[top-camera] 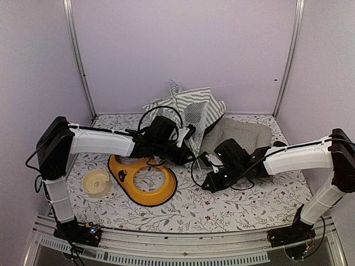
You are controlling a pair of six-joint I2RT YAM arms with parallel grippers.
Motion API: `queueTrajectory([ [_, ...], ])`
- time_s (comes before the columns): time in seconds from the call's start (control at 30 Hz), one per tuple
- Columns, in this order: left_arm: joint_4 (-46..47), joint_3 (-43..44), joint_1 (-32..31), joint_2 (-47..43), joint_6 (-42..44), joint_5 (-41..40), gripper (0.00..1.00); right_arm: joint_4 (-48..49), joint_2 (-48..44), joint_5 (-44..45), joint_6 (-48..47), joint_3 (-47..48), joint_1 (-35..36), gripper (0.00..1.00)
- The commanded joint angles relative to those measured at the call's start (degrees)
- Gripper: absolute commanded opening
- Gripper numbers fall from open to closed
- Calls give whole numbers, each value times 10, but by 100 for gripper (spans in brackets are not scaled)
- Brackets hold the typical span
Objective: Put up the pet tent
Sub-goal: Insert the tent pole into the pole socket of the pet tent.
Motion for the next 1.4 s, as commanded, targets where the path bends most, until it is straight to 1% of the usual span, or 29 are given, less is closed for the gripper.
queueTrajectory([
  [0.0,-50,22,-12,20,25,-15,1,78,-28,37,42,-1,-9,0],
  [0.03,-50,22,-12,19,22,-22,4,82,-28,37,38,1,-9,0],
  [0.13,-36,11,-12,9,14,-36,10,84,-24,30,21,13,-9,0],
  [0.37,-21,13,-7,14,15,-59,21,86,5,9,4,20,-9,0],
  [0.53,-11,17,0,15,27,-68,34,90,15,5,1,16,-9,0],
  [0.7,-3,21,4,2,55,-82,43,92,21,5,2,13,-9,0],
  [0.73,-1,20,4,-2,63,-92,44,93,22,5,2,11,-9,0],
  [0.83,8,12,4,-18,91,-139,53,95,25,6,2,10,-9,0],
  [0.93,38,-10,5,-40,128,-166,58,94,31,6,4,10,-9,0],
  [1.03,74,-38,4,-61,168,-175,58,93,36,3,7,12,-10,0],
  [1.17,103,-64,4,-79,209,-170,49,93,35,6,8,10,-11,0],
  [1.23,107,-68,4,-80,228,-161,42,92,35,3,8,11,-13,0],
  [1.3,110,-70,4,-80,233,-157,39,93,35,2,8,13,-14,0],
  [1.37,111,-68,6,-77,232,-171,38,92,35,1,7,16,-16,0],
])
